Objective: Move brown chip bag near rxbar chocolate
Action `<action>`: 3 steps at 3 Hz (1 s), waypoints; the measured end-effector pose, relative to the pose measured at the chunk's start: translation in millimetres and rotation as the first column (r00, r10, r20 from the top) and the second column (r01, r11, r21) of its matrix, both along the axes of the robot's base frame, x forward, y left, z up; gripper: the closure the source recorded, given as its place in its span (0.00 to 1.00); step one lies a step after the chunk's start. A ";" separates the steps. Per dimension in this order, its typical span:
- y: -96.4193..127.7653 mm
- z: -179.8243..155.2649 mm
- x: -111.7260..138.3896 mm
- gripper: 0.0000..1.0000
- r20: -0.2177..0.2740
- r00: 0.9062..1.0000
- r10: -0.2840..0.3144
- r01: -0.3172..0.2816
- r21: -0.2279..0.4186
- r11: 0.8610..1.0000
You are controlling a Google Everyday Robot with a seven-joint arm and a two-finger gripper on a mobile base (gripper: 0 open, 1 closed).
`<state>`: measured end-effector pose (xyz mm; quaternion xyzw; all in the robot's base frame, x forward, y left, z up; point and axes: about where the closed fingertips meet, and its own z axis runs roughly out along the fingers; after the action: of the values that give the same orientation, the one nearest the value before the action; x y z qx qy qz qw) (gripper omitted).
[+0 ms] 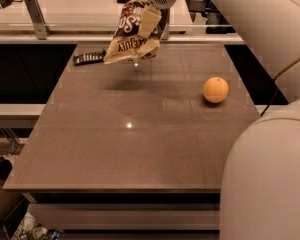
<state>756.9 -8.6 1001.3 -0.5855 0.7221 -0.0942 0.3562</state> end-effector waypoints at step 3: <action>13.6 -21.2 34.4 1.00 0.004 0.994 -0.105 0.105 -0.017 0.994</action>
Offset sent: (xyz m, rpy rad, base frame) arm 0.0382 0.0118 -0.0161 -0.0146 -0.0192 -0.1370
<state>791.2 4.9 980.2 -0.5494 0.7507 -0.1198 0.3468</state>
